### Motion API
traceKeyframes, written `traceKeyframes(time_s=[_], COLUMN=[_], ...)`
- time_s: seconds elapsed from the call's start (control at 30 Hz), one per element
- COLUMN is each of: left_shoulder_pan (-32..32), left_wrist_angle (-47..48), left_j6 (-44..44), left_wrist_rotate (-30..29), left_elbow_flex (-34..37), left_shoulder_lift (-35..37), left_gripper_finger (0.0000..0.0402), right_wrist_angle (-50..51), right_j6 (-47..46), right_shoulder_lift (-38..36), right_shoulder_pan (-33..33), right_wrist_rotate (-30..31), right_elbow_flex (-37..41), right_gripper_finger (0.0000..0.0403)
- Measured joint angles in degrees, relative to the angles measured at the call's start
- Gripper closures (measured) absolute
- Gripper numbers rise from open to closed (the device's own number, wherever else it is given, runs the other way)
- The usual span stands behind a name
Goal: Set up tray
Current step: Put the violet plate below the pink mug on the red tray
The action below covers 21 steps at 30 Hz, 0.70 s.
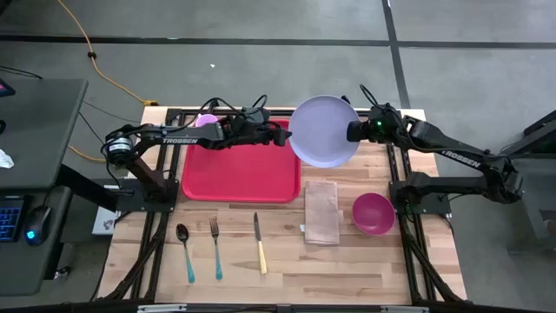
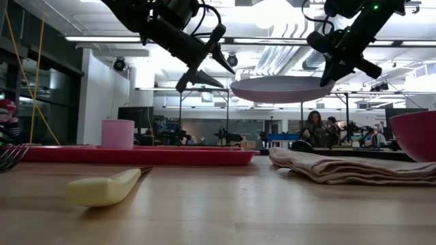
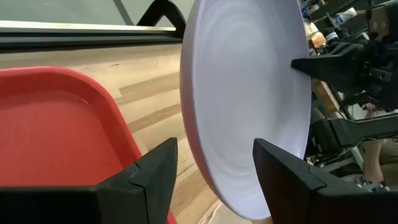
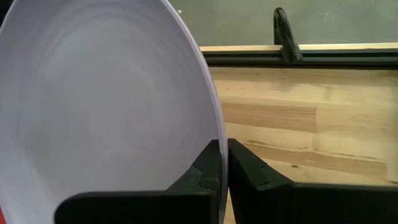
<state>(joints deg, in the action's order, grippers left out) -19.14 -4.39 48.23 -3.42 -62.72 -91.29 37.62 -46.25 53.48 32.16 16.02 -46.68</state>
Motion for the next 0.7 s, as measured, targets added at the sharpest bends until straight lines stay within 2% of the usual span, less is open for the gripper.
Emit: traceKeyframes(time_s=[0.4,0.7], left_shoulder_pan=[0.0,0.0], left_wrist_angle=[3.71,4.84], left_j6=[0.0,0.02], left_wrist_rotate=[-2.76,-5.07], left_elbow_flex=[-0.02,-0.02], left_shoulder_lift=[0.0,0.0], left_gripper_finger=[0.016,0.0161], right_wrist_angle=[-5.94,-7.65], right_j6=[-0.25,-1.31], right_shoulder_lift=[4.23,4.73], right_shoulder_pan=[-2.48,-3.89], right_wrist_rotate=[-1.99,-2.05], right_elbow_flex=[0.0,0.0], right_gripper_finger=[0.0403,0.0403])
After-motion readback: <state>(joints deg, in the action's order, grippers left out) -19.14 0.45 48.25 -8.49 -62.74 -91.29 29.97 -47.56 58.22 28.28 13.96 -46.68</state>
